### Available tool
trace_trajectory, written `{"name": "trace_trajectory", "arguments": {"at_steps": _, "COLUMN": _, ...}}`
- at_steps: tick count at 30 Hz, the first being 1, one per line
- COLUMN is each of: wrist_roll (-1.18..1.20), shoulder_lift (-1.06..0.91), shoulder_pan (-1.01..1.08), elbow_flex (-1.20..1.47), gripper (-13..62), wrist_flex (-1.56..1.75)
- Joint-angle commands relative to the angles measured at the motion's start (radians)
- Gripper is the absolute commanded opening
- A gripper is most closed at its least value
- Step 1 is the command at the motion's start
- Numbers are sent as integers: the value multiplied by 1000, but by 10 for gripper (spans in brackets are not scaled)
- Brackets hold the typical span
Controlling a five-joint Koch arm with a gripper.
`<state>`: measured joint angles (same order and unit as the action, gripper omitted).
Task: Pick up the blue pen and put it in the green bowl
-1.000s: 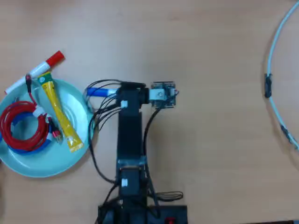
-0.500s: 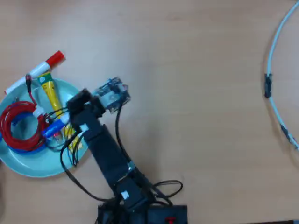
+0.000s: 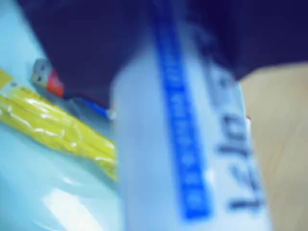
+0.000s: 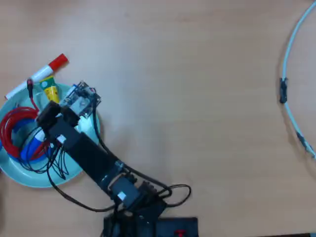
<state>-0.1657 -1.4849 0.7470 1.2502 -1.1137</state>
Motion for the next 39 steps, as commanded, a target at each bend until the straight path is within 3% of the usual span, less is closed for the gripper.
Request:
{"name": "trace_trajectory", "arguments": {"at_steps": 1, "wrist_roll": -21, "shoulder_lift": 32, "shoulder_pan": -29, "elbow_flex": -106, "gripper": -71, "wrist_flex": 141}}
{"name": "trace_trajectory", "arguments": {"at_steps": 8, "wrist_roll": -5, "shoulder_lift": 75, "shoulder_pan": -74, "elbow_flex": -41, "gripper": -72, "wrist_flex": 199}}
{"name": "trace_trajectory", "arguments": {"at_steps": 17, "wrist_roll": 41, "shoulder_lift": 57, "shoulder_pan": -74, "elbow_flex": 328, "gripper": -72, "wrist_flex": 558}}
{"name": "trace_trajectory", "arguments": {"at_steps": 30, "wrist_roll": 48, "shoulder_lift": -14, "shoulder_pan": -74, "elbow_flex": 557, "gripper": -72, "wrist_flex": 782}}
{"name": "trace_trajectory", "arguments": {"at_steps": 39, "wrist_roll": 48, "shoulder_lift": -49, "shoulder_pan": -77, "elbow_flex": 600, "gripper": -68, "wrist_flex": 767}}
